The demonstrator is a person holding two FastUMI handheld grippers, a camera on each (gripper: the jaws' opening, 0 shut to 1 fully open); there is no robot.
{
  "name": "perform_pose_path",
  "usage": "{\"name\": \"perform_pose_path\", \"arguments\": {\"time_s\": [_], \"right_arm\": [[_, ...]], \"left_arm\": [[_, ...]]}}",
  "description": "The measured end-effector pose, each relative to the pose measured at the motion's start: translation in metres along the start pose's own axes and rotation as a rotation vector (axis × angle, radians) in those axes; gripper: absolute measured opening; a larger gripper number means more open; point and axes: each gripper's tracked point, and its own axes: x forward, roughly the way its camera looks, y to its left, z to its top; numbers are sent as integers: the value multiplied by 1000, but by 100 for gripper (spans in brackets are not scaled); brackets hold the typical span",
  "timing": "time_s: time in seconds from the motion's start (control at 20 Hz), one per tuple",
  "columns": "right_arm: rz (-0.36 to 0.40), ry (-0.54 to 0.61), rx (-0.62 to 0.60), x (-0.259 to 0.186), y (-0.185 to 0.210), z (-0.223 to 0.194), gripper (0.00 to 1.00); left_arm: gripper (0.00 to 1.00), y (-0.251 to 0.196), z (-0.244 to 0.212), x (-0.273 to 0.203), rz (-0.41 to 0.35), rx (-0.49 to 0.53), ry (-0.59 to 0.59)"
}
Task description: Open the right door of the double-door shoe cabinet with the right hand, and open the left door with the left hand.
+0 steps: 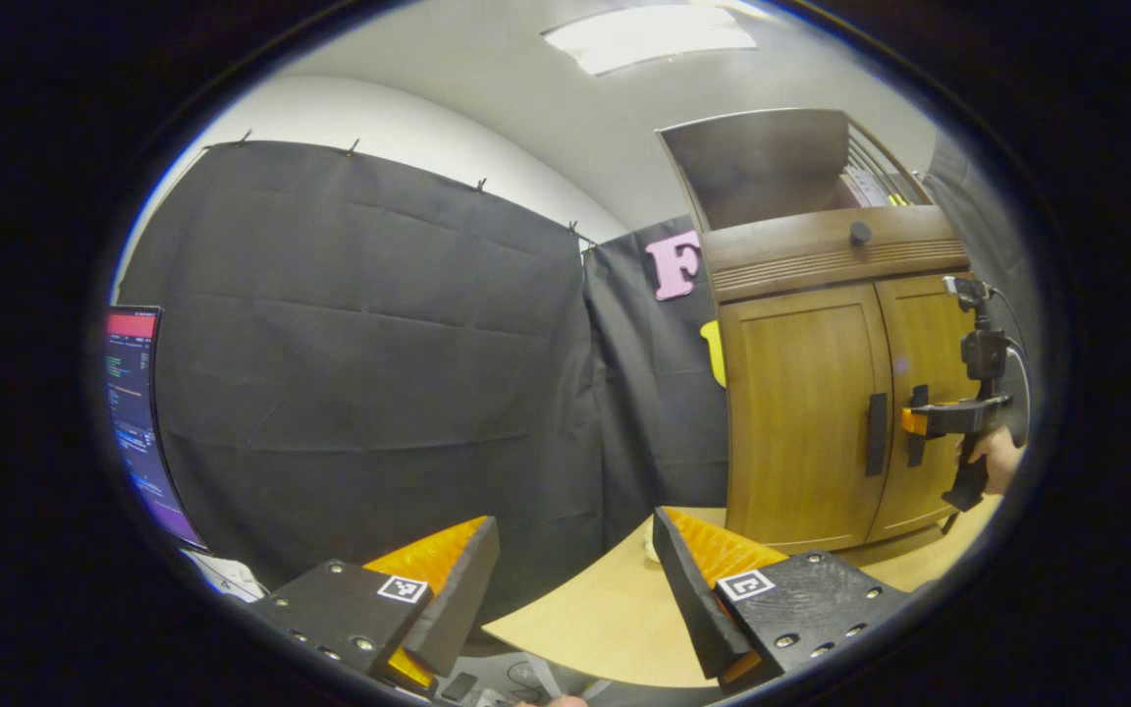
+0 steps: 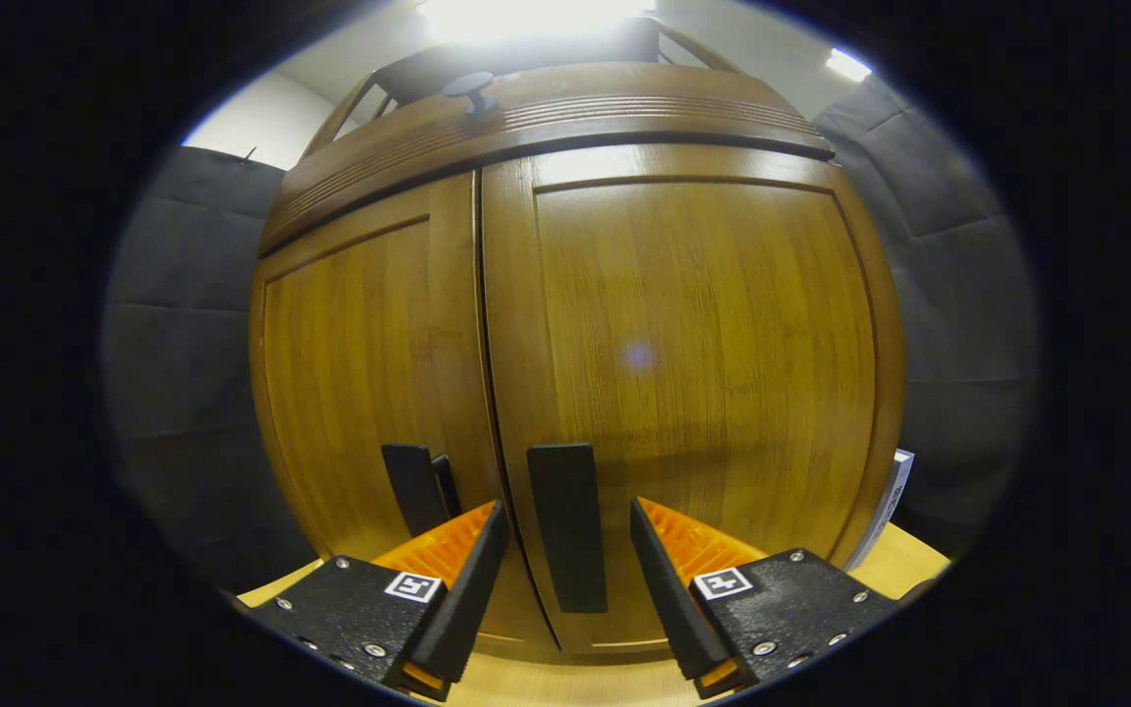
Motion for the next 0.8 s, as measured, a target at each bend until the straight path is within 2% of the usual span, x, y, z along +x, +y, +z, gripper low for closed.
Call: {"name": "perform_pose_path", "arguments": {"time_s": [0.2, 0.35, 0.4, 0.5, 0.55, 0.6, 0.65, 0.75, 0.8], "right_arm": [[-15, 40, -6, 8, -15, -10, 58], [-11, 71, 2, 10, -19, -7, 51], [-14, 76, 7, 9, -23, -3, 46], [-23, 79, -1, 9, -24, -4, 36], [-27, 82, -11, 10, -25, -5, 33], [-28, 85, -14, 10, -25, -4, 29], [-27, 92, -13, 9, -23, -2, 28], [-22, 98, -13, 7, -24, -1, 27], [-19, 98, -17, 7, -23, 0, 27]], "left_arm": [[91, 1, -1, 1, 7, 2, 4], [91, 3, 0, 1, 7, 2, 7], [96, 4, 0, 1, 6, 1, 7], [96, 3, 1, 0, 3, 1, 6], [91, 3, 1, -1, 1, 0, 7], [91, 5, 2, -2, 0, -1, 7], [96, 5, 2, -1, -2, -2, 6], [96, 6, 2, -3, -8, -5, 6], [91, 7, 3, -3, -11, -7, 6]]}}
